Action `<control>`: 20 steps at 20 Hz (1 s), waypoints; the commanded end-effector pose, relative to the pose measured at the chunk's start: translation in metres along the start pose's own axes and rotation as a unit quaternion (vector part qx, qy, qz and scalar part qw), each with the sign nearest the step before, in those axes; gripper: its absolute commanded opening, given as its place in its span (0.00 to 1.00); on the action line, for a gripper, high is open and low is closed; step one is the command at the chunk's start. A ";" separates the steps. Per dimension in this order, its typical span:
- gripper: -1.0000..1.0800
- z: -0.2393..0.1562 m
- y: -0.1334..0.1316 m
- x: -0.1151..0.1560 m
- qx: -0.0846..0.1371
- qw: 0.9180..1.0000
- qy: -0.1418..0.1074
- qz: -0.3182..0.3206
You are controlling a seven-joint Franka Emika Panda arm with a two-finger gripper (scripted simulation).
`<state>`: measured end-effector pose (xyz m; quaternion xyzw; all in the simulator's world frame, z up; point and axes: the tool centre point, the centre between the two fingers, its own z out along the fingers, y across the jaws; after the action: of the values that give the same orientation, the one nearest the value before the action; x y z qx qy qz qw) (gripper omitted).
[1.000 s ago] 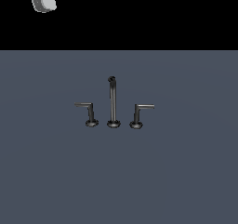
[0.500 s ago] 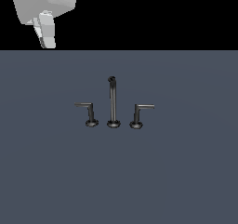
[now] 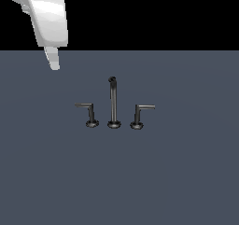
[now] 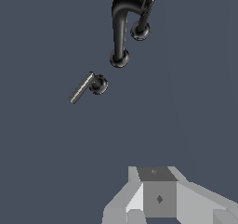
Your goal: Turn on the faucet by rotating a designated handle.
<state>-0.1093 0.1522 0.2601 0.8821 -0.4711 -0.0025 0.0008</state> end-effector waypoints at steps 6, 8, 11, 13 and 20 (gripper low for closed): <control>0.00 0.030 -0.029 0.009 0.002 0.998 -0.001 0.062; 0.00 0.038 -0.036 0.013 0.002 0.997 -0.001 0.078; 0.00 0.050 -0.047 0.018 0.002 0.995 -0.001 0.103; 0.00 0.058 -0.054 0.022 0.002 0.993 -0.001 0.119; 0.00 0.090 -0.080 0.040 0.002 0.983 0.001 0.183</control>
<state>-0.0281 0.1637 0.1771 0.7901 -0.6130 -0.0015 -0.0005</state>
